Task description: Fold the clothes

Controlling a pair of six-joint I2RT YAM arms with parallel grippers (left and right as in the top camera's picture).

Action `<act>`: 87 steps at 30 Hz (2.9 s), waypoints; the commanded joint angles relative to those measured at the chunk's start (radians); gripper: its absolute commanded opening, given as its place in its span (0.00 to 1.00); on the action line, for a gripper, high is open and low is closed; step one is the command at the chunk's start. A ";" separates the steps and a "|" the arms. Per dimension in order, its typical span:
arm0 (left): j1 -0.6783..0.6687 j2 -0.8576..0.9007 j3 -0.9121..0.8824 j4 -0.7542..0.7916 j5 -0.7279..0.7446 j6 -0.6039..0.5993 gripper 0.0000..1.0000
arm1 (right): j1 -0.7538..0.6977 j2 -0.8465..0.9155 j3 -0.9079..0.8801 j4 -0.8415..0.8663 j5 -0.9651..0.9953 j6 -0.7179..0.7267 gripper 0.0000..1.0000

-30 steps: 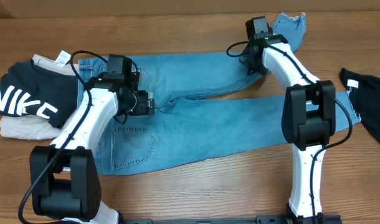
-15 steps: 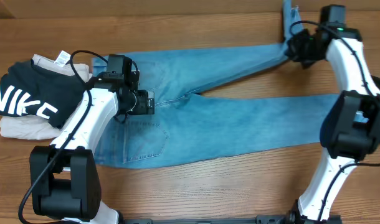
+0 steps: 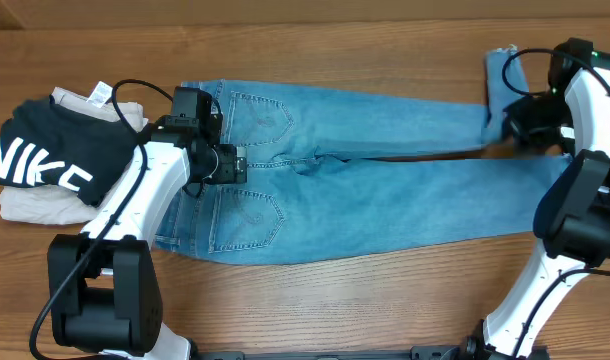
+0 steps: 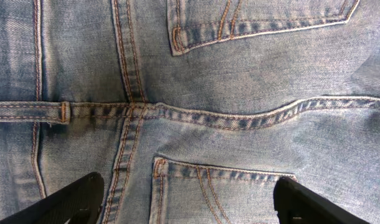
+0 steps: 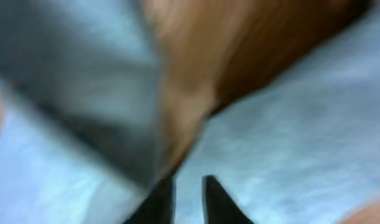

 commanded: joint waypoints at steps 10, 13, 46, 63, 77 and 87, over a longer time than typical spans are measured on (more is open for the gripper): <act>-0.002 0.003 -0.005 0.008 -0.010 -0.004 0.90 | 0.032 -0.013 0.013 0.478 -0.130 -0.180 0.78; -0.002 0.003 -0.005 0.007 -0.006 -0.004 0.90 | 0.073 0.036 0.013 0.565 -0.062 -0.184 0.77; -0.002 0.003 -0.005 0.021 0.001 -0.010 0.90 | -0.187 -0.030 0.063 0.732 -0.653 0.030 0.21; -0.001 0.001 0.070 0.005 0.001 -0.011 0.91 | -0.261 -0.029 0.053 0.247 -0.321 -0.267 0.46; 0.000 -0.110 0.752 -0.751 -0.349 -0.163 0.93 | -0.271 -0.392 0.053 0.069 -0.359 -0.374 0.62; 0.000 -0.317 0.639 -0.842 -0.330 -0.304 1.00 | -0.281 -0.413 -0.134 -0.051 -0.130 -0.258 0.97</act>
